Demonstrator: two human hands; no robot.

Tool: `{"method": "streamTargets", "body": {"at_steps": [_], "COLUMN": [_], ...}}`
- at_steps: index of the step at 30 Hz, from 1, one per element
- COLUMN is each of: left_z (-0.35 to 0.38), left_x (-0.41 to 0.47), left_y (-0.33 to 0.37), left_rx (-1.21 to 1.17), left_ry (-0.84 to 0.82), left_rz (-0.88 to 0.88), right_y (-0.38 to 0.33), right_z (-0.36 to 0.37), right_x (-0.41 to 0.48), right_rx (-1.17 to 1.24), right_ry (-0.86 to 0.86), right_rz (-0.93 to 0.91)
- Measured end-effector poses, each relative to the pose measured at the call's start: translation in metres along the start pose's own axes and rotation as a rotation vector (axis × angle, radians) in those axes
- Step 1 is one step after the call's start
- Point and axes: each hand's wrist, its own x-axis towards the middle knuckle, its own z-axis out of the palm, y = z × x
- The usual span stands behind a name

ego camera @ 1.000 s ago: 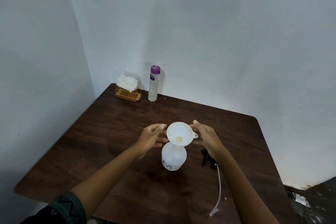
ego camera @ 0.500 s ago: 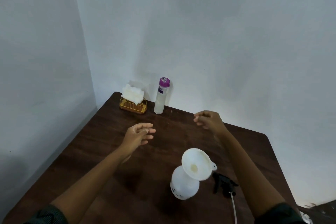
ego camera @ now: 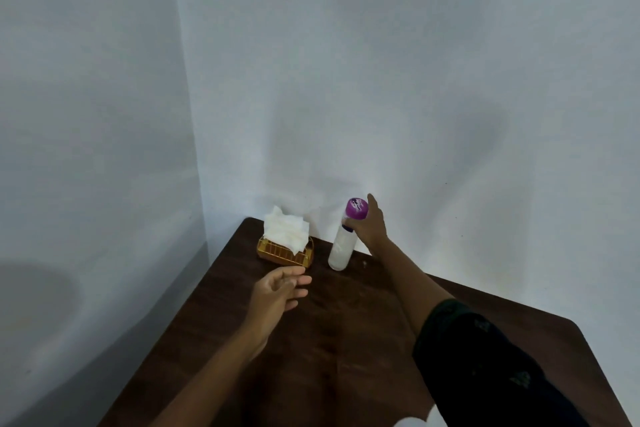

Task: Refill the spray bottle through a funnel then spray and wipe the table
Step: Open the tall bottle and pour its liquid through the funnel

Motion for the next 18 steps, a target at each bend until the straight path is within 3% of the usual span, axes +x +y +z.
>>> {"method": "streamTargets", "body": {"at_steps": [10, 18], "left_z": [-0.008, 0.039], "left_x": [0.017, 0.009], "left_y": [0.010, 0.036], "left_rx": [-0.018, 0.003], "left_ry": [0.049, 0.014], "left_rz": [0.048, 0.237], "right_y": [0.004, -0.014], "right_z": [0.008, -0.054], "right_x": [-0.010, -0.076], "right_rx": [-0.022, 0.191], "right_ry": [0.001, -0.019], "right_rz": [-0.044, -0.152]}}
